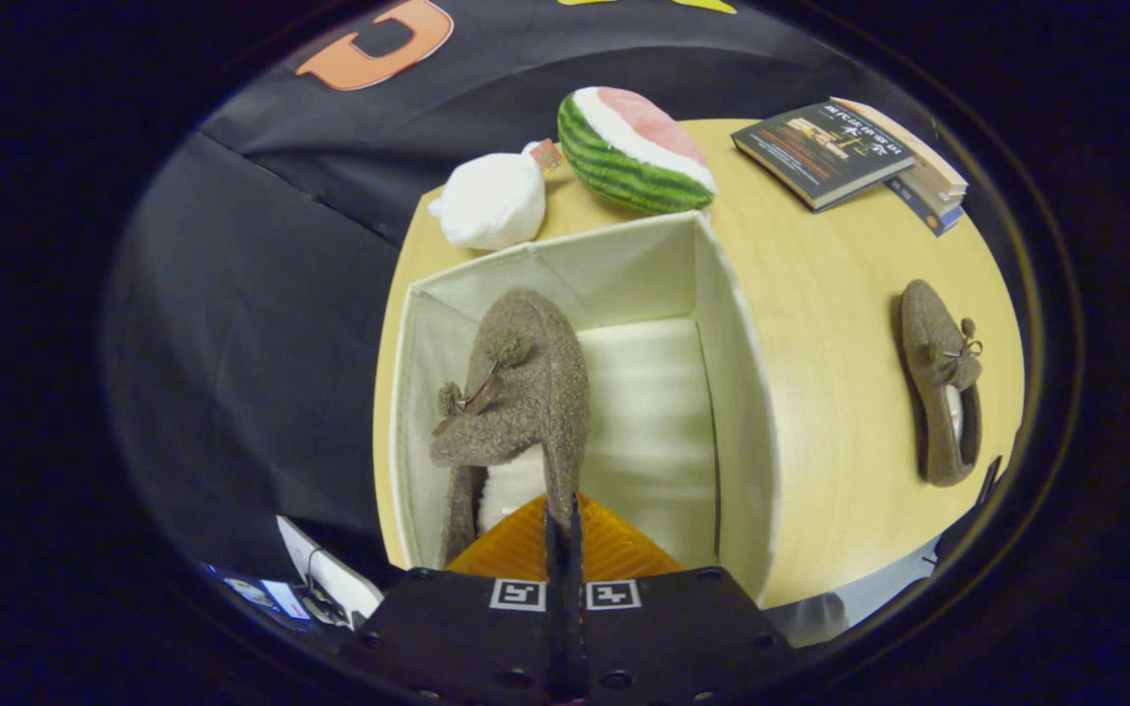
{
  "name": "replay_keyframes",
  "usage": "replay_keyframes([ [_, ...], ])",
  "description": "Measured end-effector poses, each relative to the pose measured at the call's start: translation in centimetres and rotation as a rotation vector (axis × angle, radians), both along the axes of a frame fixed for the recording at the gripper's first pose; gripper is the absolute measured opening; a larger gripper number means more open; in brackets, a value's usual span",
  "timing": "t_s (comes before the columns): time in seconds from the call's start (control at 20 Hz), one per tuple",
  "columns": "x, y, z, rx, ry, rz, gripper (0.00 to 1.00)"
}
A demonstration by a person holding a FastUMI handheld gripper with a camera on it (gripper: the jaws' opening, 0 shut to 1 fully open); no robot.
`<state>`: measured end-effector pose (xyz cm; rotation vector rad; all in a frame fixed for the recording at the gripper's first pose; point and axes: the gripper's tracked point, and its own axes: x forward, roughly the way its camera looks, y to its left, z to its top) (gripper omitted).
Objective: Open the storage box then place both shoes into the box .Put the left shoe in first, then the right shoe, with the right side of both shoes facing outward in a uniform manner.
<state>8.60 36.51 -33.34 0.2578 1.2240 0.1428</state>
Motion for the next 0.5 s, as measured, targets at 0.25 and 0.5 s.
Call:
replay_keyframes([
  [0.25,0.8,1.4,-4.2,-0.068,0.056,-0.023,0.01],
  [0.5,1.1,1.3,-6.2,-0.126,0.098,-0.028,0.02],
])
